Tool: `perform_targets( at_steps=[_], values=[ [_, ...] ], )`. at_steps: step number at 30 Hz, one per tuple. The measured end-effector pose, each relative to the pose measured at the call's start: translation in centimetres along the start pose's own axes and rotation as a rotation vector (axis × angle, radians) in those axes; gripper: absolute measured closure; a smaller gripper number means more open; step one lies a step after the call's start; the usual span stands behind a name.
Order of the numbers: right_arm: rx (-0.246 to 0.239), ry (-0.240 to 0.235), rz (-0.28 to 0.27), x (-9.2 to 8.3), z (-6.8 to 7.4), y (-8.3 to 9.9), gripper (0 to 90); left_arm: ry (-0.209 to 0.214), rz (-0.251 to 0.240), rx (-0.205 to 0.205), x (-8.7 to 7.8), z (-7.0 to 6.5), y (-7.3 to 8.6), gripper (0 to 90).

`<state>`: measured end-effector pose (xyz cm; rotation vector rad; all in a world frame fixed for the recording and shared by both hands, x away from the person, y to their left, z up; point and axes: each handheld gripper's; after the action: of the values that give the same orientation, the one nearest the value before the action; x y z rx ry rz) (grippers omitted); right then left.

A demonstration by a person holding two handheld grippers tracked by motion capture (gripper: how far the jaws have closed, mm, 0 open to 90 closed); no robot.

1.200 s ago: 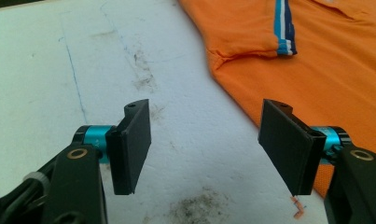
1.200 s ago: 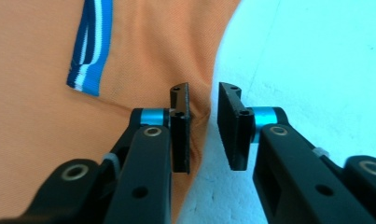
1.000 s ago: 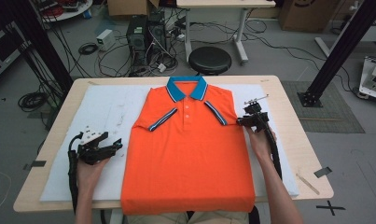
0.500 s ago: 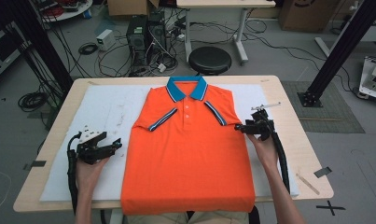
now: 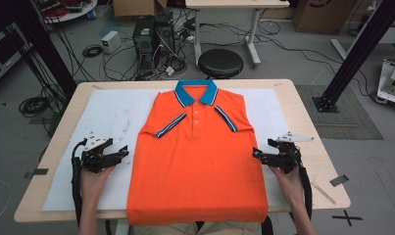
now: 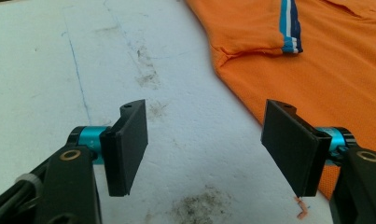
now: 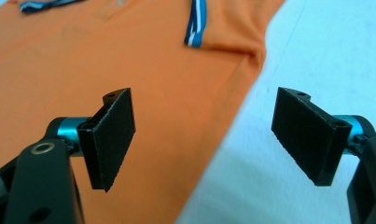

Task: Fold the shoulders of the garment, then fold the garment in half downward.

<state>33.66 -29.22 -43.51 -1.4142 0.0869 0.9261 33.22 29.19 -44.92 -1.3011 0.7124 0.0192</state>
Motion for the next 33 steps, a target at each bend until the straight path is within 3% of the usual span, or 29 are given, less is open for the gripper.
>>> perform_targets(
  at_steps=[5,7,10,16,19,23,26,33],
  values=[
    [-0.004,0.003,0.016,-0.3,0.1,0.8,22.0,0.017,0.018,-0.021,0.2,0.3,0.0,32.8],
    [-0.011,0.008,-0.002,-0.7,0.3,0.7,22.1,0.027,0.024,-0.022,0.3,0.3,-0.1,32.8],
    [-0.015,0.006,-0.022,-0.8,0.3,0.5,22.0,0.028,0.015,0.004,0.2,0.1,-0.1,32.9],
    [-0.030,0.004,0.007,-0.1,0.8,0.4,22.0,0.035,0.014,-0.017,0.0,0.1,-0.1,35.5],
    [-0.045,-0.006,0.008,-0.1,1.3,0.4,22.0,0.057,0.010,-0.026,-0.8,-0.8,0.0,38.1],
    [-0.064,-0.016,0.013,-0.4,2.0,0.6,22.0,0.080,-0.014,0.007,-1.8,-2.4,0.0,38.0],
    [-0.071,-0.008,0.033,-0.4,2.0,0.9,22.0,0.104,0.003,0.016,-2.1,-3.2,0.1,38.0],
    [-0.079,-0.004,0.046,-0.5,2.0,1.2,22.1,0.129,0.037,0.018,-1.6,-3.7,0.5,38.0]
  ],
)
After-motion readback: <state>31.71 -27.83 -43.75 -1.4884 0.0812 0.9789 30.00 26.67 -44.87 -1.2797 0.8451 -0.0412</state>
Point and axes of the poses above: each handheld gripper's, and its own axes: x roughly forward along the jaws, y roughly out of its underside, z roughly to its left, and after that the axes turned 6 degrees about x, right-handed
